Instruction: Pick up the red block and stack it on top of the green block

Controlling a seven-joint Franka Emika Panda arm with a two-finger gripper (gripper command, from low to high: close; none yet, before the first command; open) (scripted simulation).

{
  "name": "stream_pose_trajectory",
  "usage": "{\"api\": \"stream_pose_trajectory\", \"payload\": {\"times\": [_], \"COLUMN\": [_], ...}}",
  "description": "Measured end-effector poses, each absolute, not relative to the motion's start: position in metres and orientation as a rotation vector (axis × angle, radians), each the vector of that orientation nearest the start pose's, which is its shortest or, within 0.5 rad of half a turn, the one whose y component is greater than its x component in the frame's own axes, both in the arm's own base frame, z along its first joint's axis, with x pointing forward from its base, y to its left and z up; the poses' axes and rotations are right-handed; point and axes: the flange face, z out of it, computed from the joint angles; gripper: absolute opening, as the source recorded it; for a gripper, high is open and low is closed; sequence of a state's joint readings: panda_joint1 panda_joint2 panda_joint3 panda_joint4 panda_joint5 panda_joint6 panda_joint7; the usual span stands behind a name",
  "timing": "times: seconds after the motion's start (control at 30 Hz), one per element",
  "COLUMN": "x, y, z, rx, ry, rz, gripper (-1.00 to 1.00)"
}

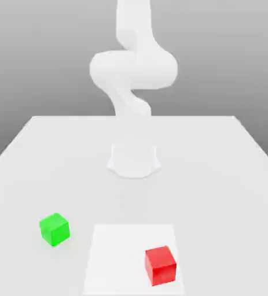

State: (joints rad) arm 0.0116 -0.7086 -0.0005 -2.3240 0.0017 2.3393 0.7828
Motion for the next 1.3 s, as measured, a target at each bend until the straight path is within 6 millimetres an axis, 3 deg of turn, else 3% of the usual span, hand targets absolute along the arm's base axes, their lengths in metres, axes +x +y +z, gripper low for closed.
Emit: {"api": "stream_pose_trajectory", "payload": {"times": [0.2, 0.4, 0.57, 0.73, 0.87, 0.93, 0.97, 1.17, 1.3], "x": [0.446, 0.478, 0.481, 0.463, 0.454, 0.453, 0.452, 0.452, 0.453], "y": [0.017, 0.032, 0.044, 0.053, 0.055, 0.055, 0.054, 0.055, 0.055], "z": [0.559, 0.441, 0.340, 0.243, 0.184, 0.159, 0.150, 0.145, 0.178], "rx": [-2.670, -2.814, -2.919, -3.011, -3.038, -3.039, -3.039, -3.039, -3.039], "ry": [0.982, 0.933, 0.878, 0.816, 0.797, 0.795, 0.796, 0.796, 0.796], "rz": [-0.722, -0.491, -0.289, -0.078, -0.005, -0.001, 0.000, 0.000, 0.000], "gripper": [0.00, 0.00, 0.00, 0.00, 0.00, 0.00, -1.00, -1.00, -1.00]}}
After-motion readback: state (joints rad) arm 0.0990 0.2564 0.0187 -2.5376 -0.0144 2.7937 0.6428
